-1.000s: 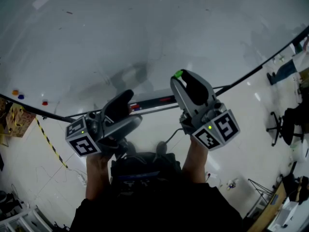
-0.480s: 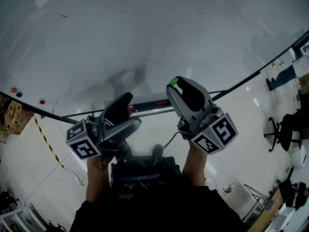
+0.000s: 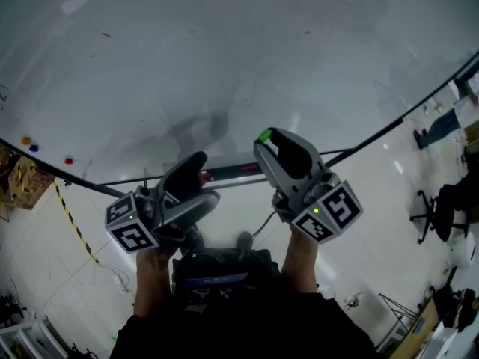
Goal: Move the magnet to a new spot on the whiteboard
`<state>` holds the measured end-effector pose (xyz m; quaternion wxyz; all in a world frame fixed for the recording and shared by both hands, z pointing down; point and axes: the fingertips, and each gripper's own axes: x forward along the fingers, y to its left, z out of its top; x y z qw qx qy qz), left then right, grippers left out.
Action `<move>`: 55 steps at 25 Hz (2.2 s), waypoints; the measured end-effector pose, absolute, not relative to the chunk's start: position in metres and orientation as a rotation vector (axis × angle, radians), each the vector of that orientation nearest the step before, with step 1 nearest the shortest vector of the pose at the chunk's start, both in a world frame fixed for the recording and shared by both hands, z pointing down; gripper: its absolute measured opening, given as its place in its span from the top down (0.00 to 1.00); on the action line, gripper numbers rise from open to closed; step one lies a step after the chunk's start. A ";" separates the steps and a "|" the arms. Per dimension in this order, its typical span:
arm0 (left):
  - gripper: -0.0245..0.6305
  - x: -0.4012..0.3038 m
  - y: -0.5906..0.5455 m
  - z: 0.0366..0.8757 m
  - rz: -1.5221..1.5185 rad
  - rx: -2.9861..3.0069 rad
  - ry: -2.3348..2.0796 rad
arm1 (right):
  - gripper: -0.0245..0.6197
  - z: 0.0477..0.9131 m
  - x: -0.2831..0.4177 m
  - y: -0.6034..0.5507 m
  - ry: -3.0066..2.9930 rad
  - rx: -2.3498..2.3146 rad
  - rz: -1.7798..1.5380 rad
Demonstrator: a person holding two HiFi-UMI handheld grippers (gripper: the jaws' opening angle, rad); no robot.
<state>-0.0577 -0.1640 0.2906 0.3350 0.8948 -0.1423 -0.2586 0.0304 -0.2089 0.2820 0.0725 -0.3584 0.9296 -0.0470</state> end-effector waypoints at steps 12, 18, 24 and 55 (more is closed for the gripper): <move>0.29 -0.078 -0.165 0.291 -0.689 2.317 -0.388 | 0.73 0.289 0.024 -0.231 2.757 -1.341 -0.033; 0.29 -0.086 -0.166 0.287 -0.697 2.312 -0.393 | 0.73 0.278 0.030 -0.256 2.701 -1.661 0.215; 0.29 -0.093 -0.167 0.285 -0.704 2.313 -0.405 | 0.73 0.285 0.016 -0.267 2.713 -1.801 0.347; 0.29 -0.089 -0.169 0.294 -0.668 2.299 -0.410 | 0.70 0.304 0.027 -0.263 2.683 -1.674 0.093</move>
